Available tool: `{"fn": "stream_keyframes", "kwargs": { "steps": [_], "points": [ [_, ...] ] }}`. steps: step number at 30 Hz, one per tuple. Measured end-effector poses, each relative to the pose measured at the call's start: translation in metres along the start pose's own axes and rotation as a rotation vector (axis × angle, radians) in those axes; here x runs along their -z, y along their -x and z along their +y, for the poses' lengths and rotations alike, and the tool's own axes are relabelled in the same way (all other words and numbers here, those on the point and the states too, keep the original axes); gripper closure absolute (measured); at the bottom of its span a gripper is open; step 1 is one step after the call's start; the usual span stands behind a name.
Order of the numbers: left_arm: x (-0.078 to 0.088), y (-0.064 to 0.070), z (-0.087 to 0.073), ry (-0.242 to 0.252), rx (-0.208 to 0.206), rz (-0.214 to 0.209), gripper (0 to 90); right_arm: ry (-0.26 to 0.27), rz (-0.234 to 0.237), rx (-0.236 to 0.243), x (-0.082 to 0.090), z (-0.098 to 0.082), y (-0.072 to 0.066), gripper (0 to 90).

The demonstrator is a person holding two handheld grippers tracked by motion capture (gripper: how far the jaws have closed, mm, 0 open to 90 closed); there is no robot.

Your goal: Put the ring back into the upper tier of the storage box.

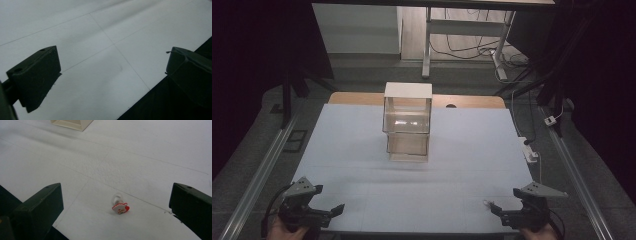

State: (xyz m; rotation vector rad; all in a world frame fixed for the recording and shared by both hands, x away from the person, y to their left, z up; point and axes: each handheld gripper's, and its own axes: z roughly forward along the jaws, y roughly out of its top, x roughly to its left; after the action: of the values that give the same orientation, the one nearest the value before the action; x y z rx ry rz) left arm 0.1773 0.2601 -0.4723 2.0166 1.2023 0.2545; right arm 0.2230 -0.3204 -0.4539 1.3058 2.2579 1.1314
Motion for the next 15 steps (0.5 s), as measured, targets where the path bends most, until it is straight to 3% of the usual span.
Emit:
{"fn": "stream_keyframes", "kwargs": {
  "steps": [8, 15],
  "points": [
    [0.0006, -0.0030, -0.0003, 0.005, 0.009, -0.046, 0.0, -0.011, -0.010, 0.003, -0.0015, 0.0007, -0.0009, 0.0],
    [0.0006, -0.0036, -0.0004, 0.003, 0.007, -0.055, 0.0, -0.032, -0.008, 0.013, -0.0030, 0.0014, -0.0018, 0.0]
  ]
}}
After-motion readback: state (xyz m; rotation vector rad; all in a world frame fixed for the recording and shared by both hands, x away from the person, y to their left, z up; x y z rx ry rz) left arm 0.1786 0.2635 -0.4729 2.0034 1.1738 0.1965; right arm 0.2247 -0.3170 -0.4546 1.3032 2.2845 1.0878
